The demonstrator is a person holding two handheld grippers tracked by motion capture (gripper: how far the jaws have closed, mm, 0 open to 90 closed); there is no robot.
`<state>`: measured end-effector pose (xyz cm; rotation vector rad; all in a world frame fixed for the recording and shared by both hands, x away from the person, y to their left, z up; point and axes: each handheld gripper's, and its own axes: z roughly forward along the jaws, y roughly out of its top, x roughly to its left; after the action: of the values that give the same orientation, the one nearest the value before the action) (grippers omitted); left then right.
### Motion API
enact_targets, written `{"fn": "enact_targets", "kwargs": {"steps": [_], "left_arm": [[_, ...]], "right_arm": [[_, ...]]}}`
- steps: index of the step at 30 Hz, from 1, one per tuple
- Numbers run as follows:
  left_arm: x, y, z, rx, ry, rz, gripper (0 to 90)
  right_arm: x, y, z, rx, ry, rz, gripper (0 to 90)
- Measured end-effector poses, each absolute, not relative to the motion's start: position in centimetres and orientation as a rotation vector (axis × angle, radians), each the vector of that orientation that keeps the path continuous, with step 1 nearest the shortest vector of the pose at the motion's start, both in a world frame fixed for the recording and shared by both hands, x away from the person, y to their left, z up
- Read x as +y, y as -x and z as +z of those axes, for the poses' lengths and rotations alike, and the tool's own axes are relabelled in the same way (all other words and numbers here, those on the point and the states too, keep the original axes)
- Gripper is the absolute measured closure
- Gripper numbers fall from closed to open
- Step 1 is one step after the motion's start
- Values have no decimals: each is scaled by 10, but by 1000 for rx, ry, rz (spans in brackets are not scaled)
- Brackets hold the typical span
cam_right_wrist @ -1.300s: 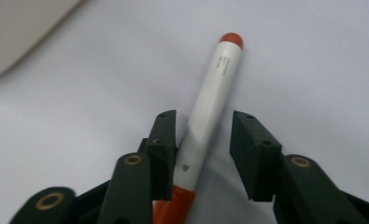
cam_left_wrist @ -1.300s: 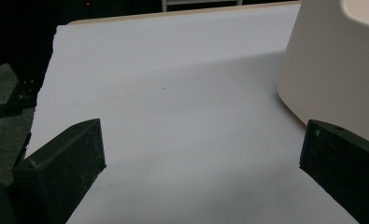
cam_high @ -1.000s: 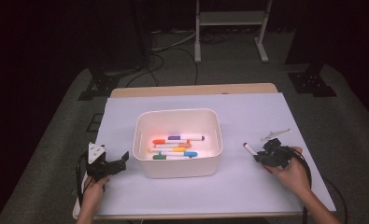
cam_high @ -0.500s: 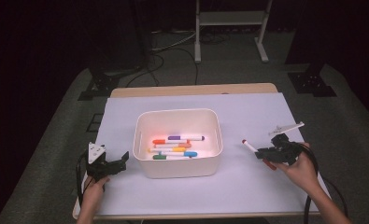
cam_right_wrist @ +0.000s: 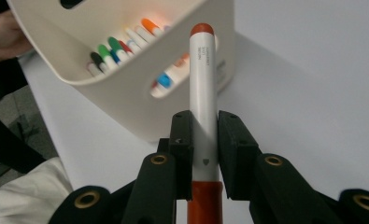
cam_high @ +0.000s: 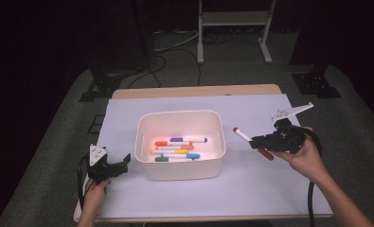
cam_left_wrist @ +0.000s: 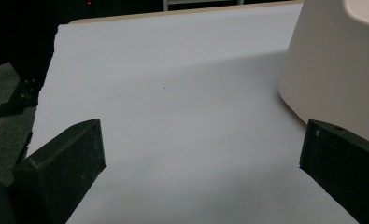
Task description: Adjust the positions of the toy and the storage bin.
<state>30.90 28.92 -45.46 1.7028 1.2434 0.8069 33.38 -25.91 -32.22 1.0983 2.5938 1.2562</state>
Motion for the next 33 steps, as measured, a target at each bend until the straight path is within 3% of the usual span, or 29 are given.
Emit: {"fn": "enact_targets", "kwargs": {"steps": [17, 33], "left_arm": [[289, -309, -455, 1243, -1700, 806, 0], [289, -309, -454, 1243, -1701, 803, 0]], "right_arm": [[-159, -338, -254, 2763, -685, 1363, 756], [-74, -360, -274, 2908, -485, 1284, 756]]}}
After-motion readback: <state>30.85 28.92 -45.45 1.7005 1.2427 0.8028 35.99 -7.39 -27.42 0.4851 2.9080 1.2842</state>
